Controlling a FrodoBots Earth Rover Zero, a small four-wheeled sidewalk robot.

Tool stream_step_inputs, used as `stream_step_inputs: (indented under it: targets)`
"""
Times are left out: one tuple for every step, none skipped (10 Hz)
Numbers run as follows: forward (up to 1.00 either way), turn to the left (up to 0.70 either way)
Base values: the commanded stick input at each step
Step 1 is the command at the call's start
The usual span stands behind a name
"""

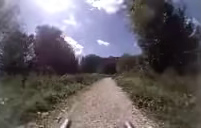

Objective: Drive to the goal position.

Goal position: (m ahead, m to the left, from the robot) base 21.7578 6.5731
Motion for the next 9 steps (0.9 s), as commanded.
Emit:
stream_step_inputs:
  targets:
    - [0.85,0.0]
    - [0.85,0.0]
    - [0.85,0.0]
    - [0.85,0.0]
    - [0.85,-0.03]
    - [0.85,-0.26]
    - [0.85,-0.34]
    - [0.85,-0.07]
    - [0.85,0.0]
